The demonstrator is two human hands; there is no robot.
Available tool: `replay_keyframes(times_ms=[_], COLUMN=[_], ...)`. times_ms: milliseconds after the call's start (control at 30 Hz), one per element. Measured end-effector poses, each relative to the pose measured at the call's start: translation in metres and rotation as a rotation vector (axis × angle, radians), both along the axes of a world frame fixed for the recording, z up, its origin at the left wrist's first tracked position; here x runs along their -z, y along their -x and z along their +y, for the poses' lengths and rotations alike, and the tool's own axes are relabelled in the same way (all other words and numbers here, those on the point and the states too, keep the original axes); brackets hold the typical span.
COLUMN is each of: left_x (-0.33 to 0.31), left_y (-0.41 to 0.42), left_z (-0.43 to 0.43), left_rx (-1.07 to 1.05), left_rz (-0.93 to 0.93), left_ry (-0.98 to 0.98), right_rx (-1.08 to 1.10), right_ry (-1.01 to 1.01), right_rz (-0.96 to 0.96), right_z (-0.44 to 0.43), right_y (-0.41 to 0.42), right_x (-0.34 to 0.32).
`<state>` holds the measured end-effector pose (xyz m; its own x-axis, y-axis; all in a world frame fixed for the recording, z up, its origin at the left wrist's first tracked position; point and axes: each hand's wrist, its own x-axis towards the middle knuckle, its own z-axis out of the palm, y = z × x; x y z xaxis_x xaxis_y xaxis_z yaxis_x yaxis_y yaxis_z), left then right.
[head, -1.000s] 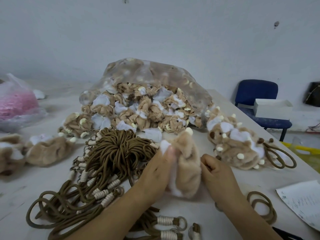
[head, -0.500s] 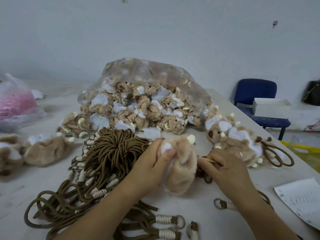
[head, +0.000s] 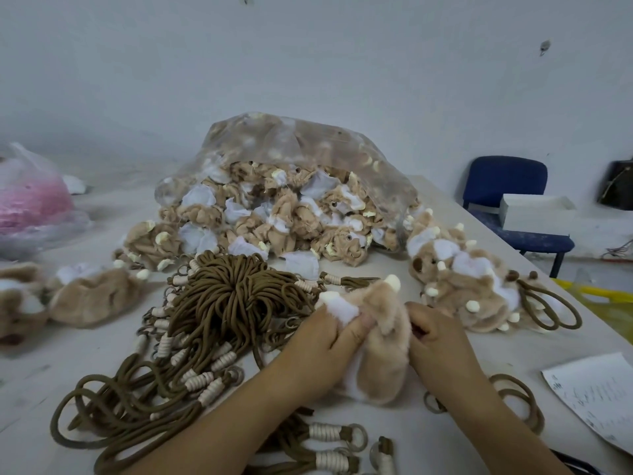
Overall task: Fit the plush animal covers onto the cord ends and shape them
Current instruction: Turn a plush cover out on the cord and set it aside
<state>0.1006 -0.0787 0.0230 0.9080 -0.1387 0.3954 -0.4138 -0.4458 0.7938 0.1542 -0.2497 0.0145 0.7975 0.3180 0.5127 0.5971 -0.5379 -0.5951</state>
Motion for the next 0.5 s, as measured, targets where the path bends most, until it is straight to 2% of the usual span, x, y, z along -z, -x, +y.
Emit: replay_keyframes(times_ms=[133,233,433,500], left_x=[0.005,0.005,0.006,0.006], left_y=[-0.002,-0.007,-0.009,-0.01], left_z=[0.008,0.012,0.015,0.016], left_rx=[-0.042,-0.104,-0.123,-0.15], left_rz=[-0.025,-0.093,-0.034,-0.064], left_ry=[0.225,0.223,0.321,0.245], right_rx=[0.053,0.07,0.091,0.135], right_ry=[0.018,0.057,0.124,0.195], right_rz=[-0.001,-0.021,-0.057,-0.119], right_z=[-0.002,-0.004,-0.012,-0.013], right_y=[-0.001,-0.004,-0.004,-0.006], right_x=[0.003,0.006,-0.004,-0.006])
